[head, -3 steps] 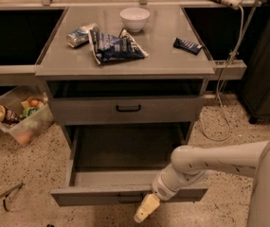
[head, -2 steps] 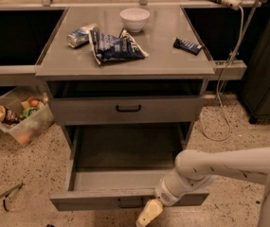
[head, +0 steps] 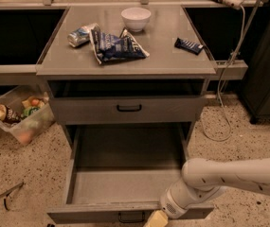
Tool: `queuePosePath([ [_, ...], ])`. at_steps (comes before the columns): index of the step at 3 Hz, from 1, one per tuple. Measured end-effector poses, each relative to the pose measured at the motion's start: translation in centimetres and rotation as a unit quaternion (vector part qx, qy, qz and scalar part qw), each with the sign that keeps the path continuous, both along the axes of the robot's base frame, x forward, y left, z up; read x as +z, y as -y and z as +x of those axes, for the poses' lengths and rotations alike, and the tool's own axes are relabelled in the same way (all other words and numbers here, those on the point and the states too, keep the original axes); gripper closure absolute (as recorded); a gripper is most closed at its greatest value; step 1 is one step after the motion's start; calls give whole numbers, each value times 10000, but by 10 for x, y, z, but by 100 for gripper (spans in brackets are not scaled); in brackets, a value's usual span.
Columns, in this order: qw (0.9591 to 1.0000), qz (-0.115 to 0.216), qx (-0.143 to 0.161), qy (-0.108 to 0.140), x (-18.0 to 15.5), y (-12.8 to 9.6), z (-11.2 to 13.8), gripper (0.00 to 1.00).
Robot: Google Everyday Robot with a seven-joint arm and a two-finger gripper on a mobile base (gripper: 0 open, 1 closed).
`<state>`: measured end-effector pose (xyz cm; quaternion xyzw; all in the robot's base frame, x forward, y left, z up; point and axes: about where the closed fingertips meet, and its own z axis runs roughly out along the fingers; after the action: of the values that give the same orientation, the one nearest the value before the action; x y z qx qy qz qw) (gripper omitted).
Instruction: Open middle drawer
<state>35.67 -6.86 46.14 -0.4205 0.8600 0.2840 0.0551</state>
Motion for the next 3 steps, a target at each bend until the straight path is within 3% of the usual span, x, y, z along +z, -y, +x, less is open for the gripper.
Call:
queuePosePath([
  [1, 9998, 65, 17, -181, -9, -1, -12, 0],
  [2, 9998, 66, 16, -182, -8, -1, -12, 0],
  [3, 9992, 117, -115, -370, -4, 3, -37, 0],
])
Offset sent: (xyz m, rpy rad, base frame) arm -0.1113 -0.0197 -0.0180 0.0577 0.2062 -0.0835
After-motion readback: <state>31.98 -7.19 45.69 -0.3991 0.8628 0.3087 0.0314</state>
